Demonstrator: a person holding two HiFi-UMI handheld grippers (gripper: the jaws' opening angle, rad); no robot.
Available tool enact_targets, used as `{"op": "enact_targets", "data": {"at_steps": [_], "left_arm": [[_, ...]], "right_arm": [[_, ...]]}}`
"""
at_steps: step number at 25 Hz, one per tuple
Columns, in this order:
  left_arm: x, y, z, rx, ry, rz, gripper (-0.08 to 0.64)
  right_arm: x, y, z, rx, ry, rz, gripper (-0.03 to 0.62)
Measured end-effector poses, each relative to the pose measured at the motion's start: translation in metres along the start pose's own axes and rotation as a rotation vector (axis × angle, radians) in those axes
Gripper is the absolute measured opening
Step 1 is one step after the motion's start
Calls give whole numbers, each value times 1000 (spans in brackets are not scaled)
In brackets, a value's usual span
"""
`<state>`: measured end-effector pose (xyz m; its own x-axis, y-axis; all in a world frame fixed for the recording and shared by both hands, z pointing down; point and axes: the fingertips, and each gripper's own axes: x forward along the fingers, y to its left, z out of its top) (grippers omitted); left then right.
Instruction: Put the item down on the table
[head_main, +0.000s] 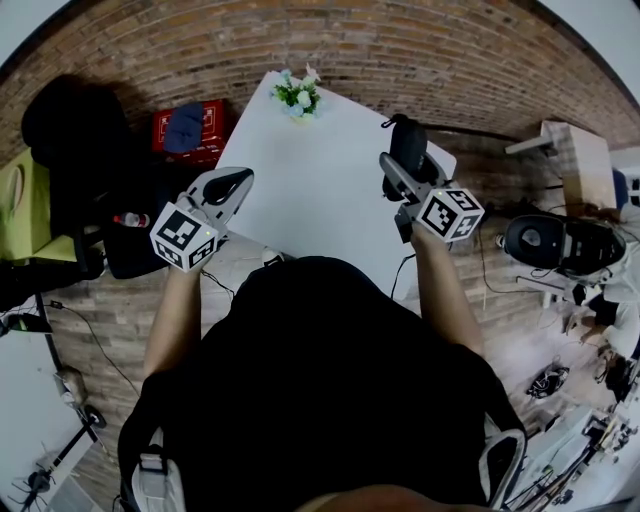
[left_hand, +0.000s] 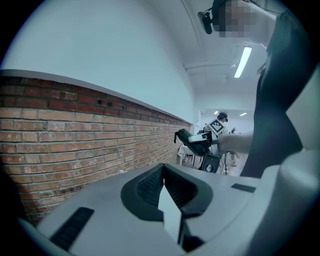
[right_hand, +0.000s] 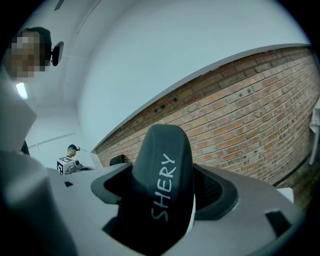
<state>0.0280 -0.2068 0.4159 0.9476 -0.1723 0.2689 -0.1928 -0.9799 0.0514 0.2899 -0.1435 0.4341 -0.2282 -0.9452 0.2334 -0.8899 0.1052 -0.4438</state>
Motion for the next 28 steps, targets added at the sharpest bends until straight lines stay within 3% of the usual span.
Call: {"op": "enact_targets", "data": {"at_steps": [28], "left_arm": [[-45,52,-24,-50,30,54,11]], "right_arm": [[78,30,-41,19,107,47,386]]}}
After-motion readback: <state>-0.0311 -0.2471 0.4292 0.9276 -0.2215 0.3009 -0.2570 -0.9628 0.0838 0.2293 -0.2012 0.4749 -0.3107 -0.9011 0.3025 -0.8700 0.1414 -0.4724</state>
